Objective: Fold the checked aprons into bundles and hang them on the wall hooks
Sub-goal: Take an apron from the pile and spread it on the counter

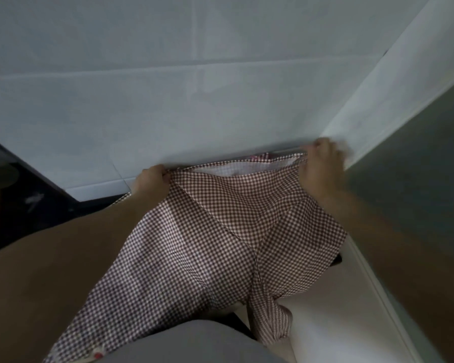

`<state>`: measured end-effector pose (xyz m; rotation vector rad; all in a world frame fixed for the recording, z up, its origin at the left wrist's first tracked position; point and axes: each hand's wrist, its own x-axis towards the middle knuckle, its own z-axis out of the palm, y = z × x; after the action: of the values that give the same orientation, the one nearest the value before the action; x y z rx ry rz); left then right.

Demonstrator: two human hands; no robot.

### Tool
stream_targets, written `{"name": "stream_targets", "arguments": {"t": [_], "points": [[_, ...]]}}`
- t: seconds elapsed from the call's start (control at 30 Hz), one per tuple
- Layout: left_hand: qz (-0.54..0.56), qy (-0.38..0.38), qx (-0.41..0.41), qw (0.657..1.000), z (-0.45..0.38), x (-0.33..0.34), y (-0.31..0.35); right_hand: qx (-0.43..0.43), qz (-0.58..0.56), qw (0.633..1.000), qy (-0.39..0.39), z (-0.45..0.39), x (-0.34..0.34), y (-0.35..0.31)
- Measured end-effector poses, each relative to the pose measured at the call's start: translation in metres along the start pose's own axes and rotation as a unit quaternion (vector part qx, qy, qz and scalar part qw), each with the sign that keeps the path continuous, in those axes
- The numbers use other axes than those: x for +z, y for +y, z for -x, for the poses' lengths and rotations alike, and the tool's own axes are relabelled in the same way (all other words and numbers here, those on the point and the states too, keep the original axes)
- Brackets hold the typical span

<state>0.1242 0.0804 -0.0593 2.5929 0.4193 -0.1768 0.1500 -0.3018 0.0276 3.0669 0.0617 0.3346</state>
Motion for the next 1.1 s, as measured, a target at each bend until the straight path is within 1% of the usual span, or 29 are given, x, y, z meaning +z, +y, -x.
{"name": "stream_targets", "arguments": {"t": [0.03, 0.07, 0.13, 0.2, 0.27, 0.3, 0.4, 0.53, 0.6, 0.67, 0.73, 0.8, 0.87, 0.93, 1.03, 1.1], "points": [[0.003, 0.008, 0.0, 1.0, -0.001, 0.003, 0.002, -0.034, -0.058, 0.998, -0.018, 0.018, 0.007, -0.016], [0.004, 0.014, 0.0, 1.0, -0.001, 0.005, 0.005, -0.047, -0.12, 0.99, -0.049, 0.037, 0.013, -0.03], [0.001, 0.024, -0.001, 1.0, -0.001, 0.009, 0.008, -0.034, -0.209, 0.97, -0.117, 0.069, 0.021, -0.051], [-0.001, 0.031, 0.001, 1.0, 0.0, 0.013, 0.01, -0.035, -0.226, 0.956, -0.186, 0.093, 0.031, -0.061], [0.001, 0.035, 0.004, 0.999, 0.001, 0.016, 0.011, -0.028, -0.228, 0.933, -0.277, 0.112, 0.043, -0.067], [0.002, 0.035, 0.003, 0.999, 0.001, 0.017, 0.011, -0.027, -0.224, 0.925, -0.306, 0.117, 0.051, -0.067], [0.003, 0.032, 0.004, 0.999, 0.001, 0.019, 0.011, -0.012, -0.223, 0.912, -0.345, 0.113, 0.075, -0.066], [-0.01, 0.03, 0.002, 0.999, 0.001, 0.016, 0.01, -0.019, -0.192, 0.919, -0.344, 0.088, 0.091, -0.068], [-0.011, 0.026, 0.001, 1.0, 0.002, 0.016, 0.009, -0.018, -0.193, 0.905, -0.379, 0.072, 0.09, -0.069], [-0.011, 0.02, 0.001, 1.0, 0.003, 0.014, 0.009, -0.018, -0.241, 0.877, -0.415, 0.055, 0.088, -0.069], [-0.011, 0.013, -0.003, 1.0, 0.004, 0.011, 0.009, 0.003, -0.316, 0.859, -0.402, 0.038, 0.086, -0.069], [-0.007, 0.005, -0.005, 1.0, 0.004, 0.009, 0.009, 0.046, -0.345, 0.866, -0.36, 0.021, 0.089, -0.068], [-0.004, -0.001, -0.008, 1.0, 0.005, 0.008, 0.01, 0.05, -0.336, 0.879, -0.334, 0.006, 0.094, -0.064], [0.0, -0.005, -0.01, 1.0, 0.004, 0.008, 0.01, 0.027, -0.332, 0.893, -0.304, -0.004, 0.099, -0.06], [-0.014, -0.003, -0.017, 1.0, 0.003, 0.01, 0.013, 0.02, -0.299, 0.918, -0.26, -0.013, 0.104, -0.047], [-0.022, 0.0, -0.022, 1.0, 0.001, 0.012, 0.015, 0.005, -0.281, 0.925, -0.254, -0.021, 0.109, -0.042]]}}
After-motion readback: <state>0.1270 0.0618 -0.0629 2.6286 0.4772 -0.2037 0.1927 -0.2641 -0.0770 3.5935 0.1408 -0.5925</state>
